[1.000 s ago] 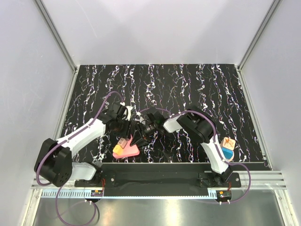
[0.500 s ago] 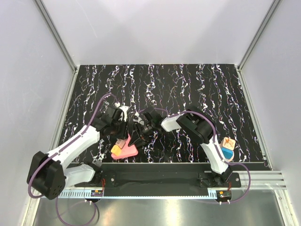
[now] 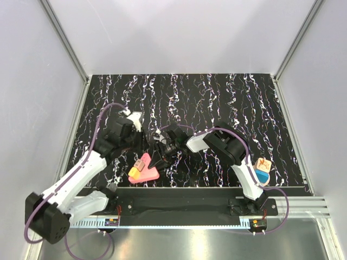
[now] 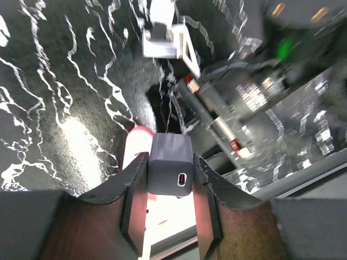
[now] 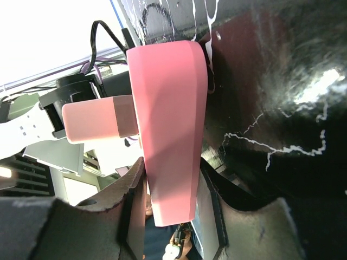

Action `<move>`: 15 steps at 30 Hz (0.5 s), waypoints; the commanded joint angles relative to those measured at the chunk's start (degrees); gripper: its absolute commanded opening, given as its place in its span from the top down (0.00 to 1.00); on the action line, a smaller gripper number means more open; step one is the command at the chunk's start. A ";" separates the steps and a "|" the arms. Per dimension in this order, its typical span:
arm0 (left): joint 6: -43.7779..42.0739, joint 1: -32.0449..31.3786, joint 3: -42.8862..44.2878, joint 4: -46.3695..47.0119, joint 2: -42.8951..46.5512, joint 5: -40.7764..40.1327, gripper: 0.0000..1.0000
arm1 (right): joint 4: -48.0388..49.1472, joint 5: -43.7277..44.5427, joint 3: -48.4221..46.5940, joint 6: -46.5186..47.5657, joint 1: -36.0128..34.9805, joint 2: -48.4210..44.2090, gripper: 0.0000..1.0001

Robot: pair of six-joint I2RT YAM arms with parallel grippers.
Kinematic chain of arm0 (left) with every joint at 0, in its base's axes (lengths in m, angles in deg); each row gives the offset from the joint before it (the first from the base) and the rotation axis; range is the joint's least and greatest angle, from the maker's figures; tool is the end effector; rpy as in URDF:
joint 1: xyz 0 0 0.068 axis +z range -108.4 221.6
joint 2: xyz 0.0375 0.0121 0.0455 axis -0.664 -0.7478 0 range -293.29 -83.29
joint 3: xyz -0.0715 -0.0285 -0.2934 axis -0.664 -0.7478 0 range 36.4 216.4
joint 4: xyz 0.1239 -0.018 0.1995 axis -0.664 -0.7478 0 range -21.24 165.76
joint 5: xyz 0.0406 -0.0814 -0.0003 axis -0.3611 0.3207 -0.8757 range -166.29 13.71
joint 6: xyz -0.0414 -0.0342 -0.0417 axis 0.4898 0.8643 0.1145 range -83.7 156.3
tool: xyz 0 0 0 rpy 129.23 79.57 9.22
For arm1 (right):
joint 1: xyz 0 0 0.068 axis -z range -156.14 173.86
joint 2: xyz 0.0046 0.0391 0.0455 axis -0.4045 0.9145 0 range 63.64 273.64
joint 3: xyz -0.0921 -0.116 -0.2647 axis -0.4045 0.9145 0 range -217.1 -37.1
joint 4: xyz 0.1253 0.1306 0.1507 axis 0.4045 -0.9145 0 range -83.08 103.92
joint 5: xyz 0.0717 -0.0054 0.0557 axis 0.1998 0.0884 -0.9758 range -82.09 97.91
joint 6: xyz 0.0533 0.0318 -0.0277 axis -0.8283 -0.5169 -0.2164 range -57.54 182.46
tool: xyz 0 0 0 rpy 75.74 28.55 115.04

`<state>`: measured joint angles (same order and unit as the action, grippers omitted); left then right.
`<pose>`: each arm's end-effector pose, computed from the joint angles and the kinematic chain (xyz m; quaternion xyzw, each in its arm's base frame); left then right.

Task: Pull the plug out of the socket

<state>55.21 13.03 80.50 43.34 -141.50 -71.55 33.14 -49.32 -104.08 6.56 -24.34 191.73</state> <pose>0.1542 -0.0891 0.2766 0.0934 0.9235 -0.1841 0.3232 0.2570 0.3561 0.1158 0.1410 -0.8129 -0.5511 0.1248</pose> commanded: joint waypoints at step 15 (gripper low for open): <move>25.01 33.48 0.56 -18.63 15.24 -3.68 1.00 | -9.12 8.89 1.41 2.90 0.04 2.16 0.98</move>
<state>73.35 42.07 81.00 30.48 -126.47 -74.42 33.10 -49.17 -104.13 7.30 -24.34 191.69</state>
